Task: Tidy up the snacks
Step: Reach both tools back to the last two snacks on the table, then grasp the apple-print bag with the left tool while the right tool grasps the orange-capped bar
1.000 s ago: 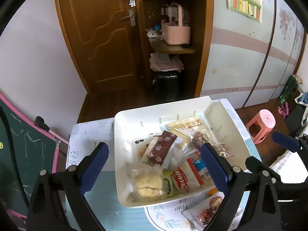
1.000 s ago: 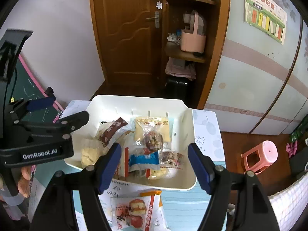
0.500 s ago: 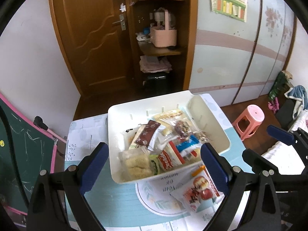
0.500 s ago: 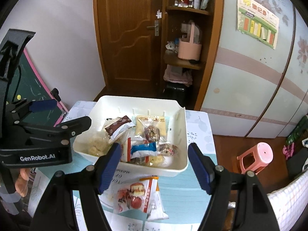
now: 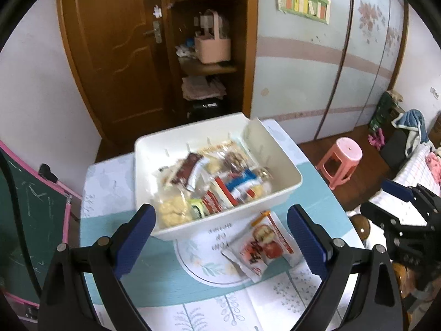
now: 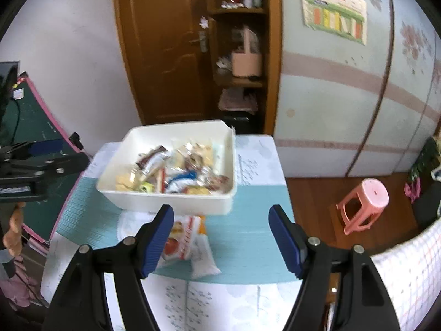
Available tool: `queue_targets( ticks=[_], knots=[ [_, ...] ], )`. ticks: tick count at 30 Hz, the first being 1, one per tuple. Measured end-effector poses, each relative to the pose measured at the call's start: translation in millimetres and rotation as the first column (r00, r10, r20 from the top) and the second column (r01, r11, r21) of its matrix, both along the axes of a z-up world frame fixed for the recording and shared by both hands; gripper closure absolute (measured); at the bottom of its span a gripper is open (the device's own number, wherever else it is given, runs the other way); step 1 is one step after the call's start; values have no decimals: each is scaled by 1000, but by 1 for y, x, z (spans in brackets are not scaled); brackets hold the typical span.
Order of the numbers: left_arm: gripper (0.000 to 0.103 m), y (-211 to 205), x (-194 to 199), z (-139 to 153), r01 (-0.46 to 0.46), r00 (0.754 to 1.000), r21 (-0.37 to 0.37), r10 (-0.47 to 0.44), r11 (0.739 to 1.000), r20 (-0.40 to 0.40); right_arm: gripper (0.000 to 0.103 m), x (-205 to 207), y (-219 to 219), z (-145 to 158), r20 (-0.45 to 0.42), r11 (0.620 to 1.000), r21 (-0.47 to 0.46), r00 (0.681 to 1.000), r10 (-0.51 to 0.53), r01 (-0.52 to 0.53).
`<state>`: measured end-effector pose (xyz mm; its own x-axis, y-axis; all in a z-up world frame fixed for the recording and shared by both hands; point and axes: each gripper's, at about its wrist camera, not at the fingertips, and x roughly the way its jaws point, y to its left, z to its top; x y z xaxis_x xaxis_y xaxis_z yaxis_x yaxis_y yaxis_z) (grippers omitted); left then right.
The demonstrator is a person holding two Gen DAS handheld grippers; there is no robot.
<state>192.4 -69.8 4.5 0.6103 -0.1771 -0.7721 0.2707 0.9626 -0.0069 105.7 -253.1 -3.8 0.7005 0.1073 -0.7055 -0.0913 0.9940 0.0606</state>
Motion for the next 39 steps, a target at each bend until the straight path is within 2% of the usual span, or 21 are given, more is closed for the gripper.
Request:
queue_targets(
  ticks=[5,7,11,14,17,21,26,30,33,39],
  knots=[
    [7,-18,0,-36,52,996,21,-51,998,-69,31,0,-23,-32,-64,999,31,997,-34,36],
    [7,-29,-1,-55,104,990,53,-98,993,-102,31,1,-29,-47,-89,998,46,995,-35,39],
    [7,-52,-6,-96,209,969,129,-187,969,-163,31,4,-31,-77,-148,997,65,989,-18,28],
    [7,-67,-9,-132,279,946,186,-236,942,-222,31,6,-29,-98,-192,997,74,981,2,13],
    [7,-75,-6,-161,306,932,224,-243,925,-270,31,8,-23,-118,-231,996,87,973,27,-7],
    [7,-77,6,-187,295,927,240,-216,925,-307,31,12,-13,-136,-265,995,96,962,59,-35],
    [7,-72,24,-204,261,926,215,-181,941,-331,31,17,-1,-152,-296,992,104,950,97,-69],
    [7,-69,31,-216,262,913,160,-190,952,-362,31,25,7,-161,-314,990,112,941,122,-91],
    [17,-67,32,-221,277,907,137,-212,951,-364,31,30,11,-165,-324,988,113,936,136,-104],
    [33,-53,25,-216,269,929,138,-218,953,-300,31,43,19,-172,-340,986,119,927,155,-121]
  ],
)
